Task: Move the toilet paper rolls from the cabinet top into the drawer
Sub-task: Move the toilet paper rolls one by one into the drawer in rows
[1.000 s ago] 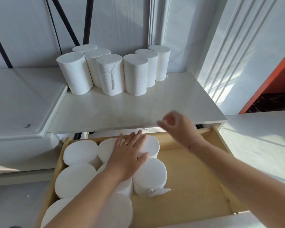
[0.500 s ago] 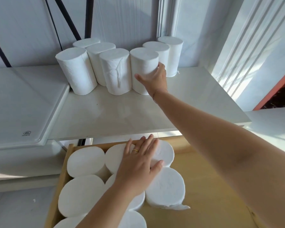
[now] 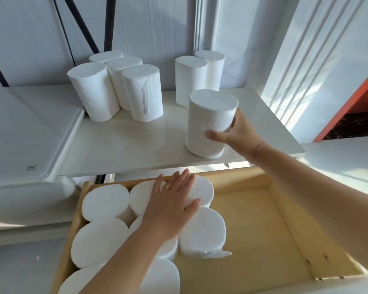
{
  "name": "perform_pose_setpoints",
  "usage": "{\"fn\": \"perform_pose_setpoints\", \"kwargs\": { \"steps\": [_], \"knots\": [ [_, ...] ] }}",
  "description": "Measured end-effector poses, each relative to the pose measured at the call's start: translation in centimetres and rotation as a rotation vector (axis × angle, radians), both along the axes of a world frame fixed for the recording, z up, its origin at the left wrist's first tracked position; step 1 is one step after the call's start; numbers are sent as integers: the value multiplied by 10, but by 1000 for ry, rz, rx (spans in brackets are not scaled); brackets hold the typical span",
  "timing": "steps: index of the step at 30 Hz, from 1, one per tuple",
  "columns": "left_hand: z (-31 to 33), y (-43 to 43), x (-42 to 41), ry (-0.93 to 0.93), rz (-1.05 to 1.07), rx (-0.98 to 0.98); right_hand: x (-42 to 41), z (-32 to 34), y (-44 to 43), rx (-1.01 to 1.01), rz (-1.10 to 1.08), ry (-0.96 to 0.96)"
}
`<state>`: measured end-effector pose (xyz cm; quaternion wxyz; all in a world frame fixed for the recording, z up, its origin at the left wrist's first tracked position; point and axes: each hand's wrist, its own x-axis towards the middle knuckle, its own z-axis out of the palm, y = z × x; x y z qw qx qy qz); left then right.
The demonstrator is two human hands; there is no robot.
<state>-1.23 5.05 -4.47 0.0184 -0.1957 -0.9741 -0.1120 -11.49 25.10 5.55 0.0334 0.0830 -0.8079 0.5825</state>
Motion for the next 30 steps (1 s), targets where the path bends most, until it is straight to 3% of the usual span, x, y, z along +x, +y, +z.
{"fn": "perform_pose_setpoints", "kwargs": {
  "steps": [3,7,14,18,21,23,26,30],
  "knots": [
    [-1,1,-1,2,7,-22,47,7,44,-51,199,-76],
    [-1,3,-1,7,27,-37,90,-4,93,-26,293,-211],
    [1,4,-1,17,19,-49,108,-82,115,284,369,-441],
    [1,4,0,20,29,-48,104,-91,126,483,487,-528],
    [-1,3,-1,39,25,-57,99,-77,135,246,551,-770],
    [-1,3,-2,50,25,-58,98,-70,128,79,472,-872],
    [-1,3,-1,52,25,-54,103,-70,115,33,334,-927],
    [-1,3,-1,55,22,-59,127,-69,101,112,459,-1114]
  ]
}}
